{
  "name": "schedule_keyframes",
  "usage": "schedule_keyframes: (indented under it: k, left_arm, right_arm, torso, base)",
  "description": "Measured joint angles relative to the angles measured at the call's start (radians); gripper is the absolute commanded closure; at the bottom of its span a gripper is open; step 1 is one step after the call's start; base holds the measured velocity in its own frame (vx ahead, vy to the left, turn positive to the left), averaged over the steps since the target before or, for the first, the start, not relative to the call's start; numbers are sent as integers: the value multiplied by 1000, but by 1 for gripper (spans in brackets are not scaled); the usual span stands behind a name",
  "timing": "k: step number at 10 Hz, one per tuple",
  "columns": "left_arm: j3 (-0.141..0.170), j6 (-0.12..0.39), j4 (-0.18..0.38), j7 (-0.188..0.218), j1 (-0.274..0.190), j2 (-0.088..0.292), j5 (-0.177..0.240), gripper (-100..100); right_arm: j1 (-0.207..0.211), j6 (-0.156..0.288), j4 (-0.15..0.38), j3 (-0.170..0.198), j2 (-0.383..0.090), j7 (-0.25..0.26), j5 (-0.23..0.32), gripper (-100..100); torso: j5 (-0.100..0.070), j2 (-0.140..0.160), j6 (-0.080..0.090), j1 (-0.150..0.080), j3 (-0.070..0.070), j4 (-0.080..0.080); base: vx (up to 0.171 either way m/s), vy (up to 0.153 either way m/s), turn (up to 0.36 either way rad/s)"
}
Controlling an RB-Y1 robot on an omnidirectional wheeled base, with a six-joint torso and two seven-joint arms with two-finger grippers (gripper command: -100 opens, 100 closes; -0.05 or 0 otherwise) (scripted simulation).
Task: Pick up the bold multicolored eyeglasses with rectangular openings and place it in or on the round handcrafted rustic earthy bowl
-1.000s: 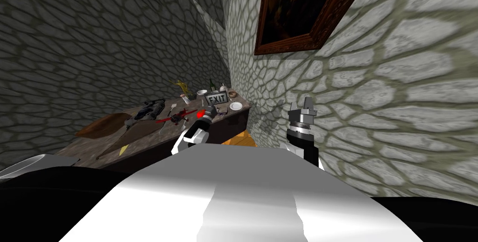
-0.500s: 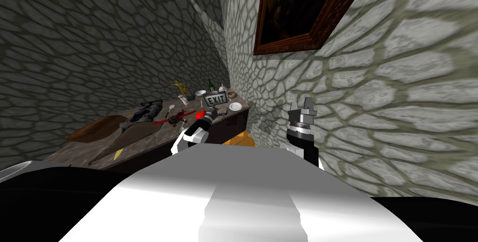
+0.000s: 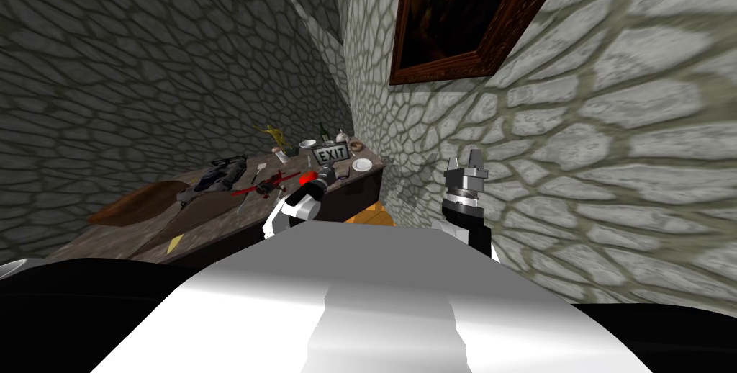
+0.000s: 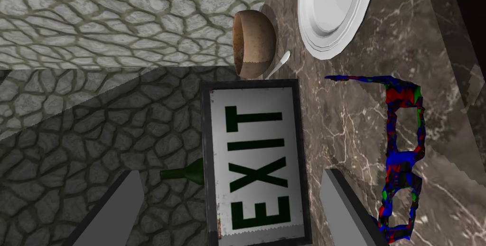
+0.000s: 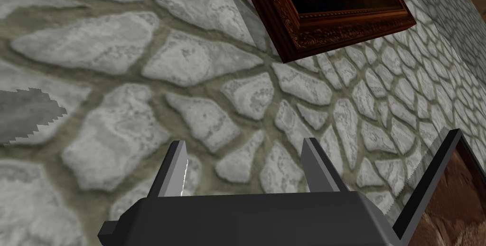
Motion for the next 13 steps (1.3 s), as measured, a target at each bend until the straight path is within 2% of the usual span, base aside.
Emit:
schedule_keyframes:
  k: [13]
  left_arm:
    - [7,362,1,165,-49,68,95,-100]
  right_arm:
    - [0,0,0,0,0,0,0,0]
  torso:
    - [0,0,0,0,0,0]
  base:
    - [29,9,-44]
